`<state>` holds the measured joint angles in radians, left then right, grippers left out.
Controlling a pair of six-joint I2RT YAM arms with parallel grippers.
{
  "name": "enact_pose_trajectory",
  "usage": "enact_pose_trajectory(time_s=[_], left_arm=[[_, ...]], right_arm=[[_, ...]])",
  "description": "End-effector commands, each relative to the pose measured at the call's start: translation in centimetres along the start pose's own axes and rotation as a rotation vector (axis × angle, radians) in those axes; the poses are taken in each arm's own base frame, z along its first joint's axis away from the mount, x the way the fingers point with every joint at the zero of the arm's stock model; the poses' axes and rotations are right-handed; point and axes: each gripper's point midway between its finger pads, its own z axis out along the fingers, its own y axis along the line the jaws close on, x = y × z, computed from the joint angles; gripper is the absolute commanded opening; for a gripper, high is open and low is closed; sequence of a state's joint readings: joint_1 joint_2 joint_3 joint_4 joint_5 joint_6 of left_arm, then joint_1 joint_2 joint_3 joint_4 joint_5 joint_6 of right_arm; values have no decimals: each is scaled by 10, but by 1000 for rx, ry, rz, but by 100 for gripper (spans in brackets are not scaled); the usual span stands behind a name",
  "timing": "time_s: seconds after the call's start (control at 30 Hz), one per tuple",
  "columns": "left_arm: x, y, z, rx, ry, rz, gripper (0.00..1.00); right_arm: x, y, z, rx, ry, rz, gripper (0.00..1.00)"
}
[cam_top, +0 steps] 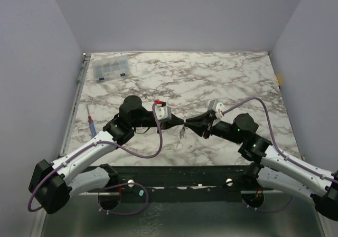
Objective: Put the keys on the keyring
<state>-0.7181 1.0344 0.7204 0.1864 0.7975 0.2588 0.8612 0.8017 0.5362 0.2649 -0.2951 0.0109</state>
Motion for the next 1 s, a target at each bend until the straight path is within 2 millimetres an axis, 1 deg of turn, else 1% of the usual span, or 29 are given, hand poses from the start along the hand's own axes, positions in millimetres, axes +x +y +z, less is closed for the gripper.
enact_pose_trajectory(time_s=[0.0, 0.1, 0.23, 0.3, 0.43, 0.57, 0.67, 0.8, 0.97], left_arm=[[-19, -3, -3, 19, -85, 5, 0], [-21, -3, -4, 15, -93, 8, 0], [-25, -1, -6, 1, -112, 12, 0], [-24, 0, -6, -1, -113, 8, 0], [-26, 1, -6, -6, -126, 7, 0], [-30, 1, -7, -2, -144, 6, 0], [-30, 0, -8, 4, -149, 4, 0], [-31, 0, -8, 9, -153, 4, 0], [-32, -2, -9, 14, -159, 4, 0]], right_arm=[[-30, 4, 1, -18, -110, -35, 28], [-31, 4, 1, -21, -110, -36, 35], [-31, 4, -1, -14, -106, -34, 36], [-30, 1, -2, -4, -104, -62, 37], [-28, -5, -6, 31, -95, -76, 41], [-26, -6, -9, 40, -101, -91, 42], [-25, -1, -9, 10, -104, -113, 42], [-22, 4, -6, -25, -90, -114, 42], [-17, 1, -1, -18, -66, -110, 39]])
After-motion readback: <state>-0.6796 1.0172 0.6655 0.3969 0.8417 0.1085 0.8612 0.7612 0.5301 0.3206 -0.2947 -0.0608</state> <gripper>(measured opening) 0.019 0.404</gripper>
